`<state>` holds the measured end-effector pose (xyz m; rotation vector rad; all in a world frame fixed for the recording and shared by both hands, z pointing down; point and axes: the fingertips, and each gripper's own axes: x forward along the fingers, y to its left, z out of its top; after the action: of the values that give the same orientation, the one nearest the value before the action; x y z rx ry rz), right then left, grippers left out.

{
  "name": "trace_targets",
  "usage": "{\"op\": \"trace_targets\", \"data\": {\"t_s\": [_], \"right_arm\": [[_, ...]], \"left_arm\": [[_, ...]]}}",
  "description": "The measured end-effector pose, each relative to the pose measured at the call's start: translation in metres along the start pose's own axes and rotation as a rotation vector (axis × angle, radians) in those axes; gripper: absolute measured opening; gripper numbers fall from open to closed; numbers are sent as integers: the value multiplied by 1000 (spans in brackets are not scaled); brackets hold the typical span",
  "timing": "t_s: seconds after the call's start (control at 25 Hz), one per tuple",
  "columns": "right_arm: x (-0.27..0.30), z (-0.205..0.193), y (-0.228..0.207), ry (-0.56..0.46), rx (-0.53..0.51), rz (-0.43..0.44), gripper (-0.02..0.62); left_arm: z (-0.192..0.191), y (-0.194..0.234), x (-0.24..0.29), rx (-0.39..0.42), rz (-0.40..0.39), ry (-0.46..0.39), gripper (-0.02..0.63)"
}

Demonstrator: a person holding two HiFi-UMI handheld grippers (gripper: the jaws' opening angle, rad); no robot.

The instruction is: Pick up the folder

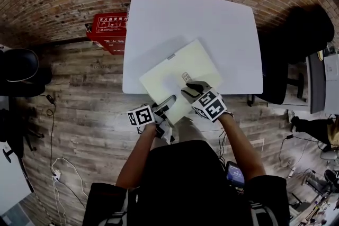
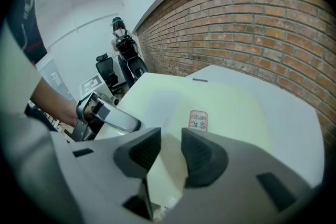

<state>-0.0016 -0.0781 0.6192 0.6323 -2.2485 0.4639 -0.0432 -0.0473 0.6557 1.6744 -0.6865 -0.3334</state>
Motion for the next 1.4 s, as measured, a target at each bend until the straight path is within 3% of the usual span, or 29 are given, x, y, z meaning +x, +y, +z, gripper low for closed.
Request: {"op": "trace_targets", "data": {"t_s": [0.08,0.32,0.72,1.12,1.4], "right_arm": [[-4,3,-4,-19,6,-25,94],[-23,19,-20,-93,54,-118,48],[-68,55,-35,-262,87,-265,29],[-113,82,-35,-422,106,-270,29],[-146,78,-40,-466,84,-262,29]], "left_arm": [[7,-5,-2,22,1,-6,278],[32,-20,-12,103,15,-39,278],[71,-56,-22,395,91,-40,278],[88,-106,-22,595,107,-62,275],[76,-139,-14,691,130,-79,273]]}}
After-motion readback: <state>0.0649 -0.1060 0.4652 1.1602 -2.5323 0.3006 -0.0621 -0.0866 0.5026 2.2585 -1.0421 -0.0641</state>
